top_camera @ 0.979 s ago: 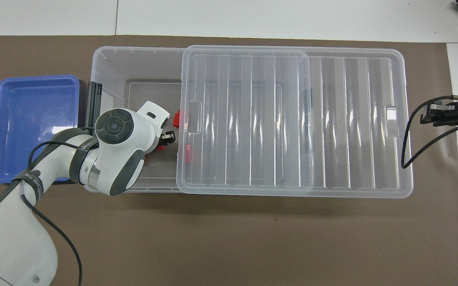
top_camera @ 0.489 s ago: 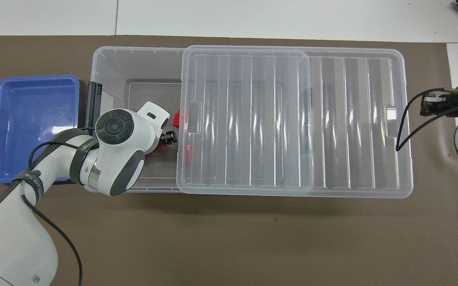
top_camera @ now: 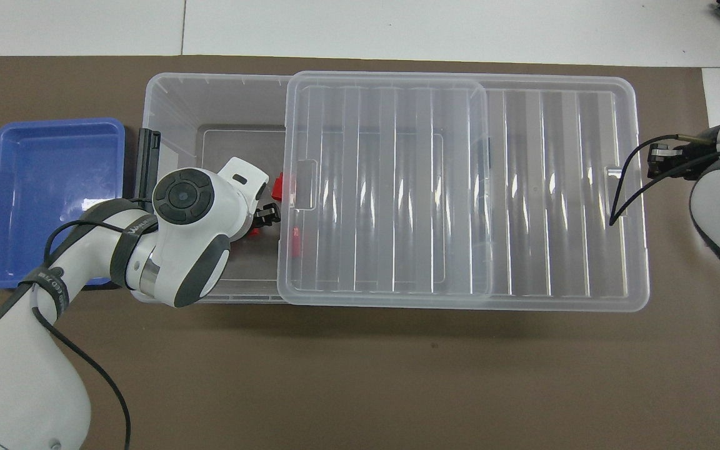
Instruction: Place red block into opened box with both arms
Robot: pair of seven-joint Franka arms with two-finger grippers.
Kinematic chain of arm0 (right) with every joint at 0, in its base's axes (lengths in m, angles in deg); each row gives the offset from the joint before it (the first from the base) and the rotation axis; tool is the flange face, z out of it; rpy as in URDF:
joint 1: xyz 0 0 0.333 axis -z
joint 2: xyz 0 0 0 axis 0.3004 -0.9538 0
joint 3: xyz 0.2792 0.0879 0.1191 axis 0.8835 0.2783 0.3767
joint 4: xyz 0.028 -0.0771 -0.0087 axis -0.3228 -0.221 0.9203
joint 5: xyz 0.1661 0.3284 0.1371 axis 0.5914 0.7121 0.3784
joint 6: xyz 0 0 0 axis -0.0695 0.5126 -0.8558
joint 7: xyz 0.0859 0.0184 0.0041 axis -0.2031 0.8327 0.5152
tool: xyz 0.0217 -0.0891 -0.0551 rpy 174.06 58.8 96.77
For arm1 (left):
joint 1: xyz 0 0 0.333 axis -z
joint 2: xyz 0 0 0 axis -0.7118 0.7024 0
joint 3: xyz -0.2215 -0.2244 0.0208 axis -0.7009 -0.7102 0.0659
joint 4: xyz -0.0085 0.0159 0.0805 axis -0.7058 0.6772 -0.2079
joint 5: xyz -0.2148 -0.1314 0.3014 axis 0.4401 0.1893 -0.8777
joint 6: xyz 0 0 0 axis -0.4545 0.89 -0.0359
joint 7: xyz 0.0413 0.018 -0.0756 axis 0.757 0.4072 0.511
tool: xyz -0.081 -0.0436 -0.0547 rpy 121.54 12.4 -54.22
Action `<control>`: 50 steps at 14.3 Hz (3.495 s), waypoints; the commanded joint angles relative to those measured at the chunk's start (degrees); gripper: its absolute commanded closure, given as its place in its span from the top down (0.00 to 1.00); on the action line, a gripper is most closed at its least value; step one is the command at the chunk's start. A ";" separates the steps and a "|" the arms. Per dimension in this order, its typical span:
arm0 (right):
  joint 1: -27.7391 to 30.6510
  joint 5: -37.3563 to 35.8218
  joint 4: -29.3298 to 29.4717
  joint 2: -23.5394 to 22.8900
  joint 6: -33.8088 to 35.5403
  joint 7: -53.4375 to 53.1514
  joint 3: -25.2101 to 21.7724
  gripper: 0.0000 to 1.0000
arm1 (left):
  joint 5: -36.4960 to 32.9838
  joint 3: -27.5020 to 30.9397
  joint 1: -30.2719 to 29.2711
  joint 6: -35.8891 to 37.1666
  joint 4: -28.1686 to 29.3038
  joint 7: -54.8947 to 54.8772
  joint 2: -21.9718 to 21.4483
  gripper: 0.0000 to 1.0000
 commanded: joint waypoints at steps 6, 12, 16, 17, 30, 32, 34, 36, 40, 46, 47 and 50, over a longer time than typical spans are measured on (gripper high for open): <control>-0.13 1.09 -0.55 0.12 -0.64 0.48 0.32 0.00 | 0.22 0.71 0.50 11.02 -4.19 1.10 -4.98 0.84; -0.57 1.09 -0.55 0.12 -0.72 0.57 0.50 0.00 | 4.36 1.68 -1.34 26.74 -17.35 0.57 -5.52 1.00; -2.59 1.00 -0.55 0.12 -0.81 0.57 0.58 0.00 | 4.36 5.09 -1.61 33.51 -23.51 -6.17 -5.52 1.00; -3.21 1.00 -0.46 0.03 -1.25 0.57 0.58 0.00 | 4.36 6.85 -2.04 35.09 -24.92 -9.93 -5.52 1.00; -11.99 1.27 -0.46 0.56 1.20 0.66 1.03 0.00 | 4.36 16.45 -13.82 38.72 -23.97 -58.58 -8.15 1.00; -13.31 1.35 -0.46 0.65 1.47 0.57 1.11 0.00 | 4.36 16.45 -13.65 36.96 -21.69 -58.31 -9.38 1.00; -14.55 1.35 -0.46 0.74 1.56 0.57 1.46 0.00 | 4.36 16.45 -13.21 36.60 -21.77 -58.31 -9.39 1.00; -16.04 1.35 -0.46 0.74 2.09 0.57 1.46 0.00 | 4.10 16.71 -10.42 36.43 -21.77 -58.49 -9.39 1.00; -17.45 4.08 -0.46 0.91 2.09 0.31 1.46 0.00 | 3.66 16.71 -9.17 36.42 -22.38 -58.40 -15.34 1.00; -18.77 4.08 -0.46 0.91 2.00 0.22 1.55 0.00 | 3.57 15.31 -7.33 39.24 -23.61 -58.14 -17.56 1.00; -18.86 4.08 -0.37 0.91 2.00 0.22 1.55 0.00 | 3.57 15.30 -6.54 39.94 -23.52 -58.14 -17.82 1.00; -18.86 4.08 -0.37 0.91 2.00 0.22 1.55 0.00 | 3.74 14.86 -5.48 39.94 -22.82 -58.40 -19.32 1.00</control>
